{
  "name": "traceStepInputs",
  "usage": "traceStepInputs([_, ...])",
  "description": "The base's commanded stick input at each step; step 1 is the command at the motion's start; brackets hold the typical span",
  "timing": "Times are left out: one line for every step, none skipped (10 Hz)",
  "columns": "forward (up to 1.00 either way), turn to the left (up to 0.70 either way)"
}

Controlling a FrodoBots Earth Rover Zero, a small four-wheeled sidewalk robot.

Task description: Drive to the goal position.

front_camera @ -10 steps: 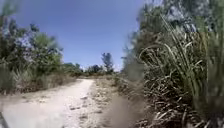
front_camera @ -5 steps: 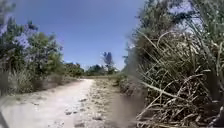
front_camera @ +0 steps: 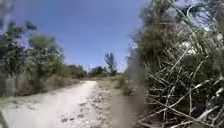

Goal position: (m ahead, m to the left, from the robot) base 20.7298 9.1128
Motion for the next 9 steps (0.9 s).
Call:
traceStepInputs([0.42,0.25])
traceStepInputs([0.41,0.25])
traceStepInputs([0.41,0.25])
traceStepInputs([0.41,0.25])
traceStepInputs([0.41,0.25])
traceStepInputs([0.41,0.22])
traceStepInputs([0.43,0.02])
traceStepInputs([0.44,0.02])
traceStepInputs([0.45,0.02])
